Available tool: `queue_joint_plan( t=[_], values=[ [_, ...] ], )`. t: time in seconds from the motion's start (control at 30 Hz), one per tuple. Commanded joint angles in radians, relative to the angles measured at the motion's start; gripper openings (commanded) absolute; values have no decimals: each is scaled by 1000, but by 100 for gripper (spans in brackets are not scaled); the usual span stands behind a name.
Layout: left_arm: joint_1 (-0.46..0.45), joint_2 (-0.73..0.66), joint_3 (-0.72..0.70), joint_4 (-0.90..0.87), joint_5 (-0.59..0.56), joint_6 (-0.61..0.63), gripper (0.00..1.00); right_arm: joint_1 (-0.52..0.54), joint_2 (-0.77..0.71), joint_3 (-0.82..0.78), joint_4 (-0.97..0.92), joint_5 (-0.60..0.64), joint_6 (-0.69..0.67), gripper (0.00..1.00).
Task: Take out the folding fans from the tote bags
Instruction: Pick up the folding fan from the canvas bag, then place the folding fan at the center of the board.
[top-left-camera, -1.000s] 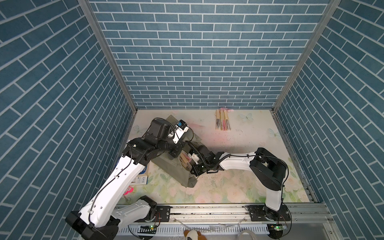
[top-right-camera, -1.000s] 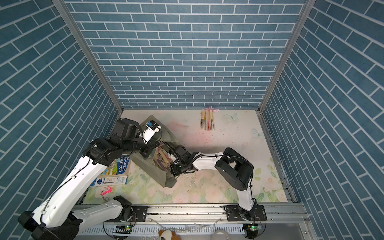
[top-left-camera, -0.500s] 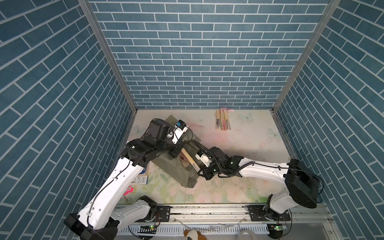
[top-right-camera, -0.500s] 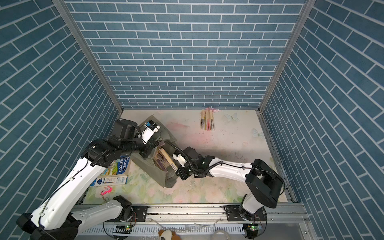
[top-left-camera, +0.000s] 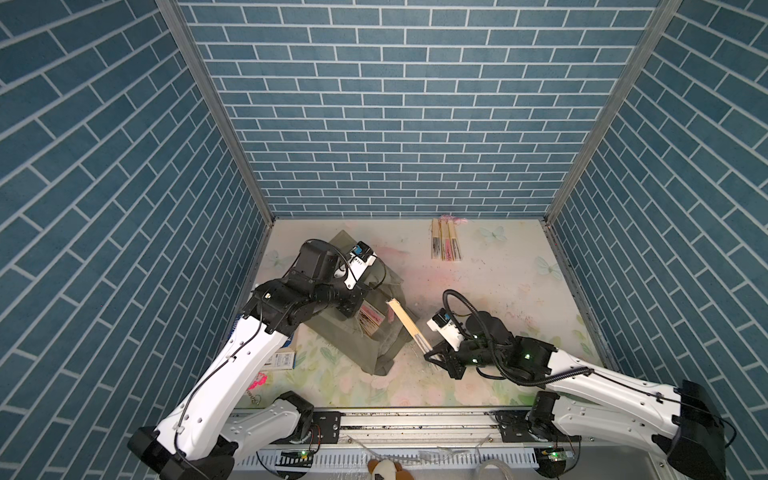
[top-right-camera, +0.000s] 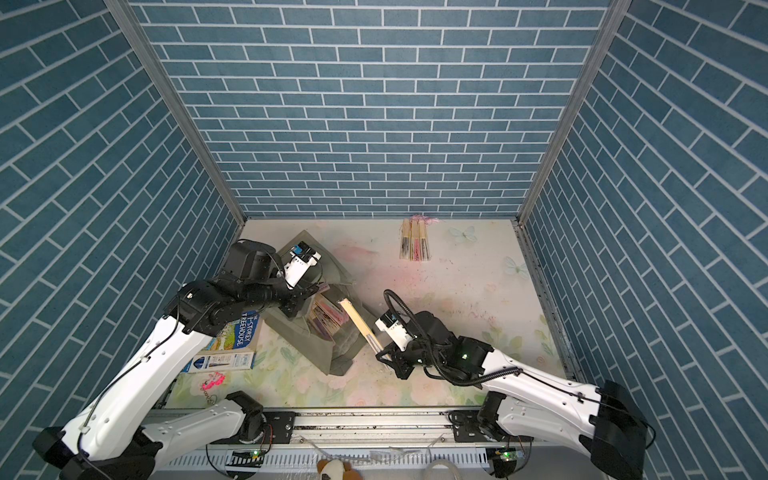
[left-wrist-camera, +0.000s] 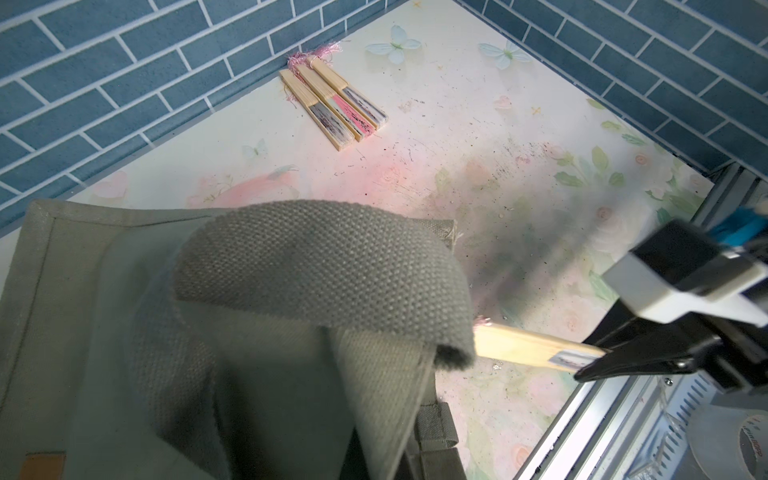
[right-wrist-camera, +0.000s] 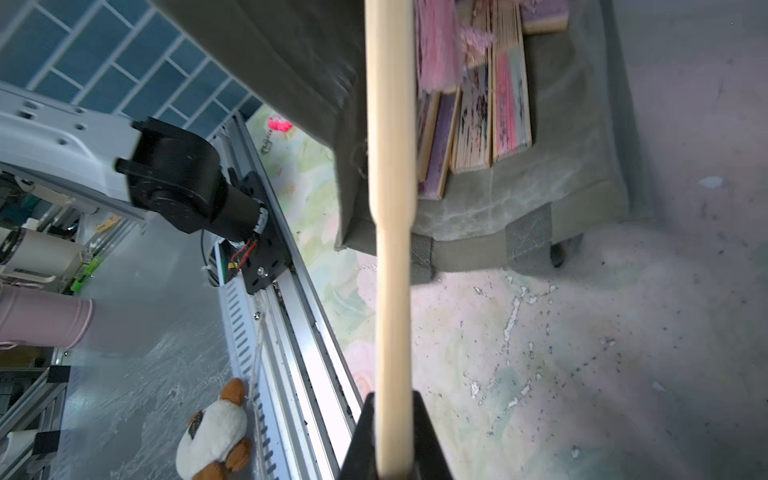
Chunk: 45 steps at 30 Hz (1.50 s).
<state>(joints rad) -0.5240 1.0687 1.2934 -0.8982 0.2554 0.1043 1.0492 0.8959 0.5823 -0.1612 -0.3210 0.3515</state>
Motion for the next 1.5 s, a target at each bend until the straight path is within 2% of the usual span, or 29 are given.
queue_joint_plan(
  t=[0.0,0.13,0.23,0.33,0.43,0.77,1.03,1.27,1.47],
  values=[
    [-4,-16,-18,31,-13,2,0,2,-132,-19,-9,41,-78,0],
    [-4,-21,-28,39,-16,0,0,0,-258,-26,-3,155,-102,0],
    [-4,-20,-31,39,-13,-2,0,-6,-296,1,5,270,-139,0],
    [-4,-21,-37,41,-14,-2,0,-33,-268,53,9,410,-158,0],
    [-4,-25,-40,44,-15,-1,0,-116,-172,124,-3,486,-148,0],
    [-4,-42,-82,72,-8,-10,0,-446,233,355,-10,334,-58,0],
    [-4,-50,-95,80,-5,-13,0,-770,629,597,-36,41,29,0],
    [-4,-52,-103,85,-10,-13,0,-923,1011,926,-239,-85,-8,0],
    [-3,-49,-107,88,-13,-11,0,-960,1269,1219,-412,-199,-89,0]
  ],
)
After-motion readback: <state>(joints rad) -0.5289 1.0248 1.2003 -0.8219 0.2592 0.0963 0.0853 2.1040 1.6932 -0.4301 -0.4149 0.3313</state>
